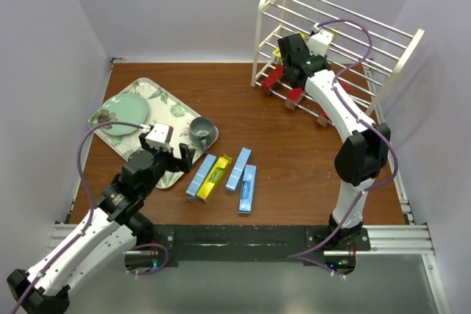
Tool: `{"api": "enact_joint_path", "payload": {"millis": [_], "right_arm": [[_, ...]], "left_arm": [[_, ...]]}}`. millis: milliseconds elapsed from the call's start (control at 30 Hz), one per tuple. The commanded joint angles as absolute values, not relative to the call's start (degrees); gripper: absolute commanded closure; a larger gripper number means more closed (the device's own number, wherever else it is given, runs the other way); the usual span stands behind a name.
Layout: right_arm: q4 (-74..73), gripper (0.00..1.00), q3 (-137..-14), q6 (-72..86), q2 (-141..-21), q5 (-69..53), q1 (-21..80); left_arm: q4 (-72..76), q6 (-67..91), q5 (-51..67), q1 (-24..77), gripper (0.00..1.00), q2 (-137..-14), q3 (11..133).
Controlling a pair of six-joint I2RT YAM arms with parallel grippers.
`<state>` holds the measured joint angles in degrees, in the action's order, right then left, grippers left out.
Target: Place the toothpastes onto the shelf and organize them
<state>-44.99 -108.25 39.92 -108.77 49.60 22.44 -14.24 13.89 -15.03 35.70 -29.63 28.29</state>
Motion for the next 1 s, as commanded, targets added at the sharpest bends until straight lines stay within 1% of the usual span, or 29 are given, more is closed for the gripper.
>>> {"api": "enact_joint_path", "payload": {"millis": [0,167,200,367,400,467,500,567,833,967], "right_arm": [[-41.05,0.71,-107.06,42.36,-107.84,51.6,22.06],[-40.7,0.7,-105.56,43.07,-107.4,51.59,21.89],[-40.35,0.67,-104.95,43.15,-107.23,51.59,21.97],[-40.25,0.66,-103.98,43.86,-106.88,51.42,21.71],[-40.17,0.63,-103.8,44.21,-106.96,51.42,21.62],[-39.99,0.62,-103.36,44.38,-106.61,51.42,21.53],[-39.9,0.59,-103.1,44.47,-106.44,51.33,21.53],[-39.64,0.58,-102.57,44.56,-106.26,51.24,21.45],[-38.32,0.57,-100.99,44.91,-105.38,51.24,20.92],[-37.01,0.6,-99.94,45.18,-104.5,51.33,20.92]], "left_arm": [[-11.87,12.92,-15.47,35.86,0.03,-29.88,30.32],[-12.04,13.01,-15.47,35.77,0.03,-29.88,30.24],[-11.95,13.01,-15.47,35.86,0.03,-29.97,30.23],[-11.95,13.01,-15.47,35.86,0.03,-29.97,30.32],[-11.95,13.01,-15.47,35.86,0.03,-30.06,30.24],[-11.95,13.09,-15.38,35.77,0.03,-29.97,30.23],[-11.95,13.1,-15.38,35.86,0.03,-29.88,30.32],[-12.04,13.1,-15.38,35.77,0.03,-29.88,30.32],[-11.95,13.1,-15.29,35.77,0.03,-29.97,30.24],[-12.04,13.1,-15.29,35.77,0.03,-29.97,30.32]]}}
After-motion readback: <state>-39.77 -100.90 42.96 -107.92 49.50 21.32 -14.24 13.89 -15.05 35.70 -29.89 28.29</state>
